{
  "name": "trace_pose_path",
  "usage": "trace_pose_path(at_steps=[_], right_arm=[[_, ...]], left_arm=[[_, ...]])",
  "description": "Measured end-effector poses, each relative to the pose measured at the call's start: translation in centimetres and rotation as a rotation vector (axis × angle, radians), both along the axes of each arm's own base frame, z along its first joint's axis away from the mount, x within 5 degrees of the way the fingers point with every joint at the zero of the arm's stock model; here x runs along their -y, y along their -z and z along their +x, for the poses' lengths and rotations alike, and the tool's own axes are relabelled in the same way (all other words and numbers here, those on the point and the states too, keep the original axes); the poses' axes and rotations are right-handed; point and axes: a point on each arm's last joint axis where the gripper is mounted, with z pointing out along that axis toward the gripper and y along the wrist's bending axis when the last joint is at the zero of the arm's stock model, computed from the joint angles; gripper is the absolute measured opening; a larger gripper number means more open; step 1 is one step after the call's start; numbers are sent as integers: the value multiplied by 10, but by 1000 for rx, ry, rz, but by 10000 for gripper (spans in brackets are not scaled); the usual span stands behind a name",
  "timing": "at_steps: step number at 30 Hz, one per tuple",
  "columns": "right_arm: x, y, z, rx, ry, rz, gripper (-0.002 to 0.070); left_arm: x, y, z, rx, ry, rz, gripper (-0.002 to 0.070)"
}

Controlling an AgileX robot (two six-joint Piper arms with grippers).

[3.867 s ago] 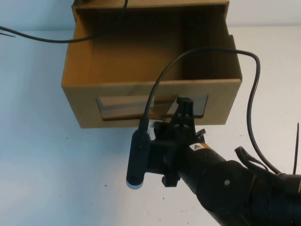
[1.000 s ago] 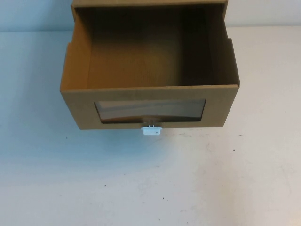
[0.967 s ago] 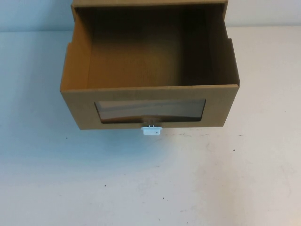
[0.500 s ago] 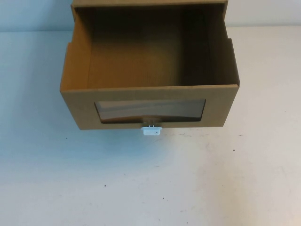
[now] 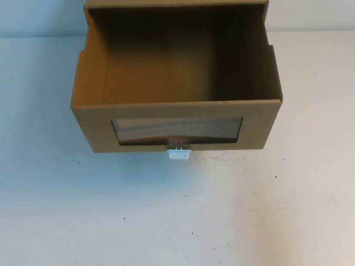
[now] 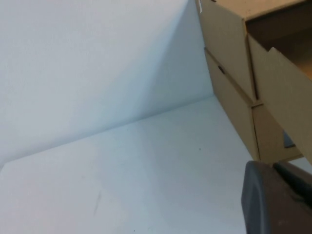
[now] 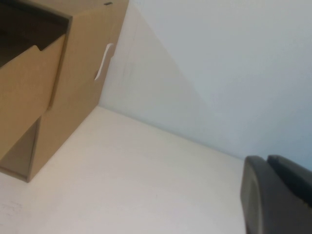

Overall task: Open the shoe box
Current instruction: 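Pull the top drawer of the cardboard box fully open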

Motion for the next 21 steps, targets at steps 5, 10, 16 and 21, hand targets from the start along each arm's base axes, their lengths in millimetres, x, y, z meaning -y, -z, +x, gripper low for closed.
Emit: trace_pose_path(at_steps=[5,10,16,21], right_arm=[[0,0,0,0,0,0,-13],[0,0,0,0,0,0,-13],[0,0,0,0,0,0,-13],[0,0,0,0,0,0,-13]], left_arm=[[1,10,6,1,0,1,-5],[2,52,21,-67,0,12,-5],[3,114,26,-90,-7,-71,-5],[4,150,31,-93,-6,-124,-5]])
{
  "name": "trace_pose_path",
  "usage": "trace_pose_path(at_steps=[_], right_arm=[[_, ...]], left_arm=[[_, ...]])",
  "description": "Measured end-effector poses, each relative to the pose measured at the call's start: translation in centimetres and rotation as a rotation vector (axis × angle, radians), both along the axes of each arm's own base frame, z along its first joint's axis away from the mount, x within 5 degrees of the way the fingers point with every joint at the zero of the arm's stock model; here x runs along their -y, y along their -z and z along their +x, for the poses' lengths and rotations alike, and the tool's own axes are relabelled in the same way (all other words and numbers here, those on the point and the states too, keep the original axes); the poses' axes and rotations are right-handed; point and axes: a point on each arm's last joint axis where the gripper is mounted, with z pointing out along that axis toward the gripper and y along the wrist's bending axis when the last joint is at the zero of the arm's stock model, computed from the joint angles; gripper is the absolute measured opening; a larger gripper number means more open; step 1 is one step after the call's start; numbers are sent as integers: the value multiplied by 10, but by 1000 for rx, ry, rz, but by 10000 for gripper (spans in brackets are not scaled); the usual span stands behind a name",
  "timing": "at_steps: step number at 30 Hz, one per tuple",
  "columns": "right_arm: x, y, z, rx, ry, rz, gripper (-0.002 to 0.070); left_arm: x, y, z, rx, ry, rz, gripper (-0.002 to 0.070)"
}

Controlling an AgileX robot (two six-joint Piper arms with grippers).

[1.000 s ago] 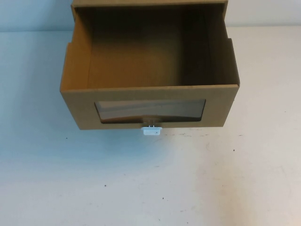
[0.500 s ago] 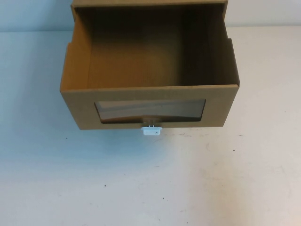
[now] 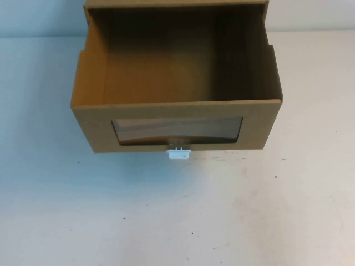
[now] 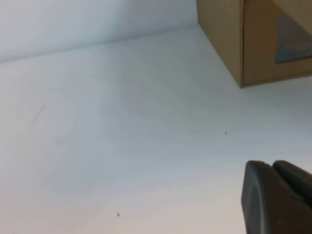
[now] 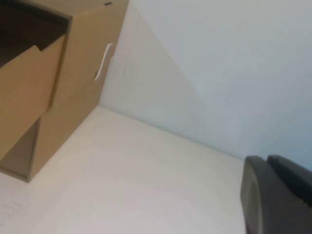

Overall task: Open the shoe box
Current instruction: 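Pull the top drawer of the cardboard box fully open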

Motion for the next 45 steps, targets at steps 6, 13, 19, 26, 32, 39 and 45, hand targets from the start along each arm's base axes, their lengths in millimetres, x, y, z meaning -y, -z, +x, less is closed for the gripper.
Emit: trace_pose_path(at_steps=[6,13,19,26,32,39,45], right_arm=[[0,0,0,0,0,0,-13],[0,0,0,0,-1,0,-13],[0,0,0,1,-2,0,-13],[0,0,0,1,-2,0,-13],[0,0,0,1,-2,0,-13],[0,0,0,1,-2,0,-13],[12,-2,-4,29,115,19,-13]], left_arm=[[0,13,-1,-55,0,0,-5],[0,19,-3,-119,1,3,-5],[0,20,-4,-124,2,5,-5],[0,20,-4,-122,2,5,-5],[0,20,-4,-123,2,5,-5],[0,20,-4,-123,2,5,-5],[0,20,-4,-123,2,5,-5]])
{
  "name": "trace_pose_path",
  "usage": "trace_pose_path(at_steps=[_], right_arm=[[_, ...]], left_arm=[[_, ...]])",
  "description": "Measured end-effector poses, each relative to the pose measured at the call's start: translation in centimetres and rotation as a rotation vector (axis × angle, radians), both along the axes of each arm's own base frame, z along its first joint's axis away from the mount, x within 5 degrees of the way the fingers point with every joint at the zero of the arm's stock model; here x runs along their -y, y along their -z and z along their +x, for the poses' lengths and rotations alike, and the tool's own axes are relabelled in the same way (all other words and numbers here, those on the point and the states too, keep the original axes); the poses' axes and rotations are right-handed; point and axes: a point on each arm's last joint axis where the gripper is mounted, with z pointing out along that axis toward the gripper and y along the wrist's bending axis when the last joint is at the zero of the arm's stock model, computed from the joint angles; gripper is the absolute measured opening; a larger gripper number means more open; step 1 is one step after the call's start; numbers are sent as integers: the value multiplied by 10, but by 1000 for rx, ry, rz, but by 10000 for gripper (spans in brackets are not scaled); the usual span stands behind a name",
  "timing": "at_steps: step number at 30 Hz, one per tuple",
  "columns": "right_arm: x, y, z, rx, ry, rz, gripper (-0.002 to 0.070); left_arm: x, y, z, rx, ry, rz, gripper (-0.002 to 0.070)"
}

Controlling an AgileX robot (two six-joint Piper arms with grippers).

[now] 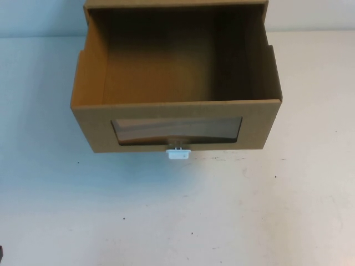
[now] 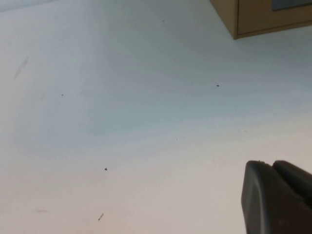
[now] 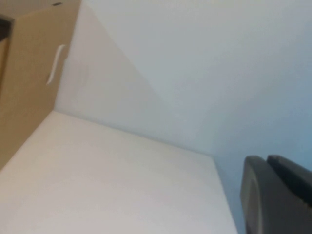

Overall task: Open the shoe box
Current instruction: 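Pull the top drawer of the cardboard box fully open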

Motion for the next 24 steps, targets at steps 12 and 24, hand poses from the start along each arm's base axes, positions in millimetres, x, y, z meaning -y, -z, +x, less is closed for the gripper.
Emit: trace_pose_path(at_steps=[12,24], right_arm=[[-11,-23,-24,267,-88,95,-13],[-37,3,-9,164,-306,222,-13]], left_arm=[[0,0,0,0,0,0,-5],[0,0,0,0,-1,-2,-5]])
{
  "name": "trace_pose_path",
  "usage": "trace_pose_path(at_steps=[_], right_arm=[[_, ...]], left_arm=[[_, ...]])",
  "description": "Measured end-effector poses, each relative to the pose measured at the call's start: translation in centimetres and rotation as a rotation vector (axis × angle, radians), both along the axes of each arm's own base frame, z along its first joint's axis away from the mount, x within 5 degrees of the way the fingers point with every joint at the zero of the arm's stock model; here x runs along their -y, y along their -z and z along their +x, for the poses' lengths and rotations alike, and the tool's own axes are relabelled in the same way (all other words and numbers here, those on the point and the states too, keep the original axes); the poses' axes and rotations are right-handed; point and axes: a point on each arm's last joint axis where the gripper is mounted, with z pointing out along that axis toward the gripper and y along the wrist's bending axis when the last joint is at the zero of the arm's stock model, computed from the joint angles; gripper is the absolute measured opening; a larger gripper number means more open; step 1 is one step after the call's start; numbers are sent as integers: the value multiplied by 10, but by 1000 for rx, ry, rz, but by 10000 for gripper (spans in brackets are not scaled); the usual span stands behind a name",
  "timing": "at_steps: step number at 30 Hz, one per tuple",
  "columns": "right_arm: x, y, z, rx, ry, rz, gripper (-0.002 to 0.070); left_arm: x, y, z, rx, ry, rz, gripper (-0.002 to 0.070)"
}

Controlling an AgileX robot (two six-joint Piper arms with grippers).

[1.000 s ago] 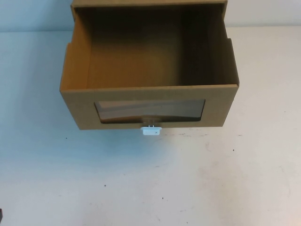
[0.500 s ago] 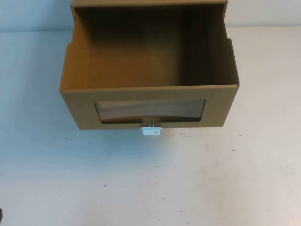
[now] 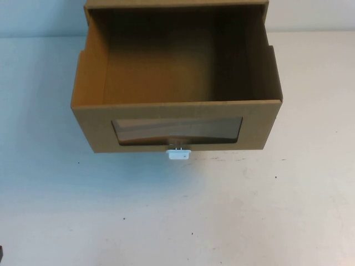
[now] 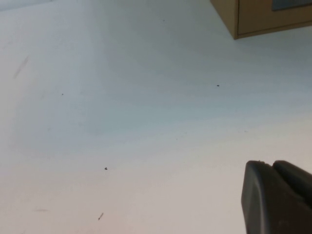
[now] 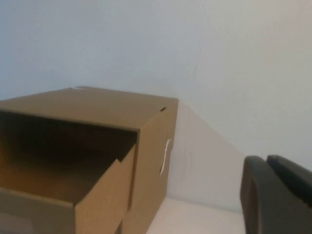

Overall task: Open the shoe box
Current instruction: 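Pull the top drawer of the cardboard box fully open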

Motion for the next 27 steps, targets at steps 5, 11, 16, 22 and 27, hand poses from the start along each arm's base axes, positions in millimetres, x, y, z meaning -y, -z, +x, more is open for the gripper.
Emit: trace_pose_path(at_steps=[5,11,16,22,27], right_arm=[[-4,18,3,-70,-35,-33,-13],[2,41,-7,-276,29,-75,-13],[12,69,-15,-358,142,-40,-13],[14,122,-17,-394,159,-33,-13],[13,159,-17,-453,147,2,-13]], left_arm=[[0,0,0,0,0,0,-5],[0,0,0,0,0,-1,-5],[0,0,0,0,0,-1,-5],[0,0,0,0,0,-1,-5],[0,0,0,0,0,-1,-5]])
